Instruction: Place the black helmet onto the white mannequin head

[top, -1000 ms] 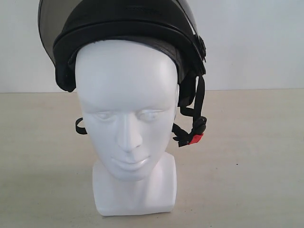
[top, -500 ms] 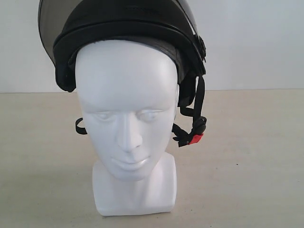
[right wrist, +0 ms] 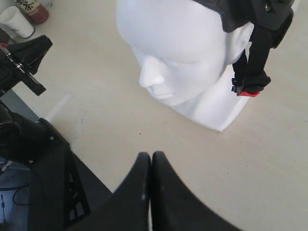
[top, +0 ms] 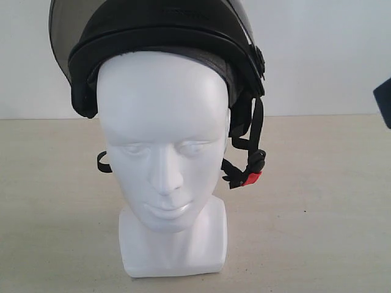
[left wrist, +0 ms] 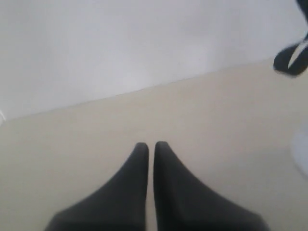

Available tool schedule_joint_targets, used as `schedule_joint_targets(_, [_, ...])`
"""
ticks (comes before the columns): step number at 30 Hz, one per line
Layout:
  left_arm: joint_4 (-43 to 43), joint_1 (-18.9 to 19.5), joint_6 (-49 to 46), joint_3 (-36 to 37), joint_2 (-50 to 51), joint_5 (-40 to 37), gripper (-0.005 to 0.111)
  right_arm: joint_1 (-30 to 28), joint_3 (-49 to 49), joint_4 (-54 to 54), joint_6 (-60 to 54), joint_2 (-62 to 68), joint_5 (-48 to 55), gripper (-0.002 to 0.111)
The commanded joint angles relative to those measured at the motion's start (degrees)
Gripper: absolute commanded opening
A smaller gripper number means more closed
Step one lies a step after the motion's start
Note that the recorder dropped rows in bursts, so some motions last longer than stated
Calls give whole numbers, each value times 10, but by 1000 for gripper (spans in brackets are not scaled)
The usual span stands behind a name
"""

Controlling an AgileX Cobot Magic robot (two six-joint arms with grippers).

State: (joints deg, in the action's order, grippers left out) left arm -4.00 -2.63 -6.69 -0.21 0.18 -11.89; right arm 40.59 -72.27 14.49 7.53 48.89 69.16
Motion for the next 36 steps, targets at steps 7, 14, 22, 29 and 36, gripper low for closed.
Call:
schedule_joint_targets(7, [331, 2, 334, 2, -2, 194, 4, 0, -3, -77, 37, -2, 1, 0])
schedule_joint_targets(14, [365, 2, 553, 2, -2, 220, 4, 0, -3, -158, 76, 23, -50, 0])
schedule_joint_targets(22, [294, 2, 596, -95, 37, 236, 4, 0, -138, -260, 109, 68, -46, 0])
schedule_joint_targets(29, [138, 2, 581, -369, 258, 139, 4, 0, -369, -324, 79, 156, 8, 0])
schedule_joint_targets(36, [89, 2, 461, -713, 484, -69, 4, 0, -434, -385, 53, 198, 8, 0])
